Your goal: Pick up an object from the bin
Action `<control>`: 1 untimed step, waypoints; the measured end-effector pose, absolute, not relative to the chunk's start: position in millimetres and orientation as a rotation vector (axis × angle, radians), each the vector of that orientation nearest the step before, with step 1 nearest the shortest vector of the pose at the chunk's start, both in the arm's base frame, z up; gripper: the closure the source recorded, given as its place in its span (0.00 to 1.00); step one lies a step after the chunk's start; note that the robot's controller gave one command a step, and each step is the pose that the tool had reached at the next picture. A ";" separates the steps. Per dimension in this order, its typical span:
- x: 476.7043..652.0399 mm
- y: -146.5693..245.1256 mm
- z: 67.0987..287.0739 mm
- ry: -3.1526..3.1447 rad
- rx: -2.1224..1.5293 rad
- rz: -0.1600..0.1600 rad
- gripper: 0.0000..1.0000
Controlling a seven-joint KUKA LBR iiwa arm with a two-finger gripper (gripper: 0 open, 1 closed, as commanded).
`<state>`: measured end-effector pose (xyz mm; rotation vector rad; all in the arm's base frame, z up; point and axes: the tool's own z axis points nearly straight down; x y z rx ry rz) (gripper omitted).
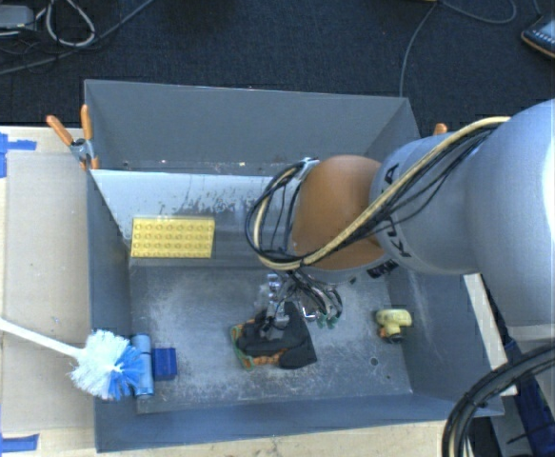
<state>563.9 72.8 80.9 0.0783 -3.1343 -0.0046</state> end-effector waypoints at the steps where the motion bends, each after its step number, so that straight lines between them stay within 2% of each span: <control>1: 569.0 86.7 107.0 -3.146 0.162 -0.005 1.00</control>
Offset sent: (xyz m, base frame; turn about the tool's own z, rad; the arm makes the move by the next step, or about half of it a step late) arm -0.0067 0.0012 0.2193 -0.0474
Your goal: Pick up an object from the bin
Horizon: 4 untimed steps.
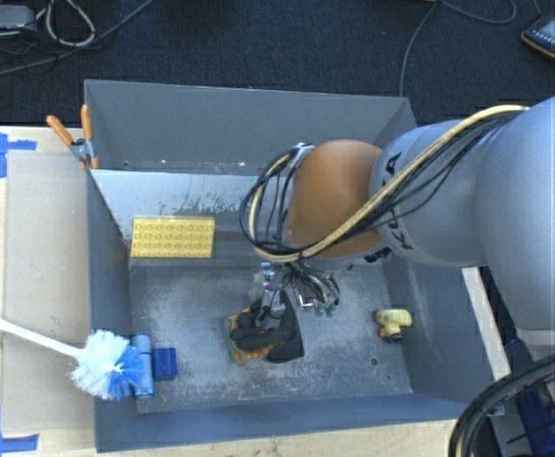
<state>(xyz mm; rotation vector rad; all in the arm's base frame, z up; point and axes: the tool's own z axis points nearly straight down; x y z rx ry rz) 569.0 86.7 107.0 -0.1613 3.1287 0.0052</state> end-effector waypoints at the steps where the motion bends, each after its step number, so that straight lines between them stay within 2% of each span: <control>1: 564.3 85.9 136.4 3.140 -0.170 0.004 1.00; 2: 556.5 116.6 149.7 3.095 -0.519 0.005 1.00; 3: 553.0 108.3 138.7 3.107 -0.446 0.006 1.00; 4: 555.1 114.2 155.2 3.137 -0.153 0.006 1.00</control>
Offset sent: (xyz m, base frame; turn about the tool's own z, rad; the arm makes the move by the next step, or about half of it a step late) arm -0.0198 0.0472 0.0338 -0.3053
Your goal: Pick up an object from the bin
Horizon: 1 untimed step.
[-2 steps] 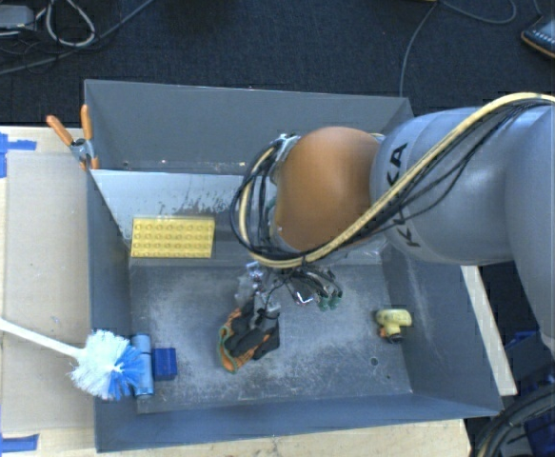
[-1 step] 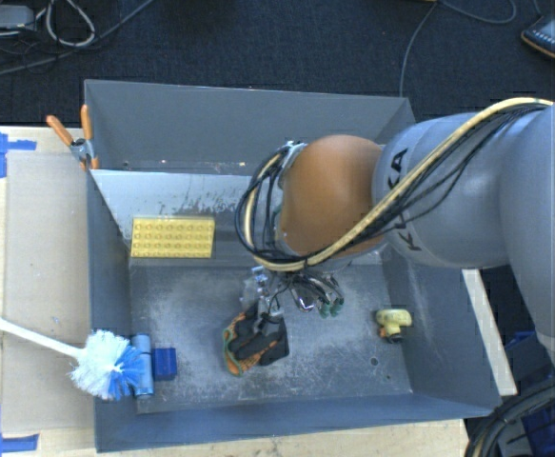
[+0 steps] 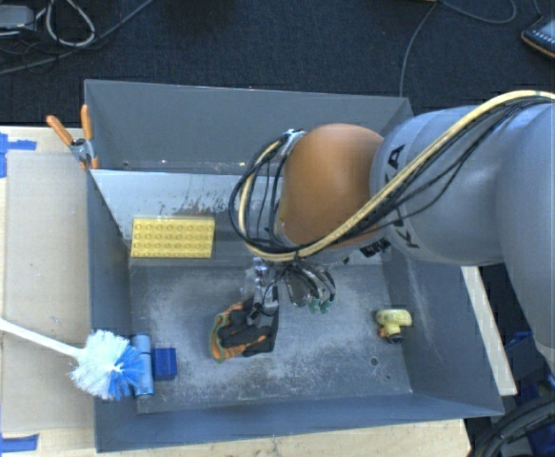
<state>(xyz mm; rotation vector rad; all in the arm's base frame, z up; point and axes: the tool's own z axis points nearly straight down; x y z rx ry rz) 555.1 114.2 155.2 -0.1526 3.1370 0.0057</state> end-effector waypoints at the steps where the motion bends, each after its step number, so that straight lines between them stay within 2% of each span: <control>1: 551.3 102.8 223.1 3.115 -0.434 0.004 1.00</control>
Offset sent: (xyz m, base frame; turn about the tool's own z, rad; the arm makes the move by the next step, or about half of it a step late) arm -0.0402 0.0098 -0.0214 -0.0958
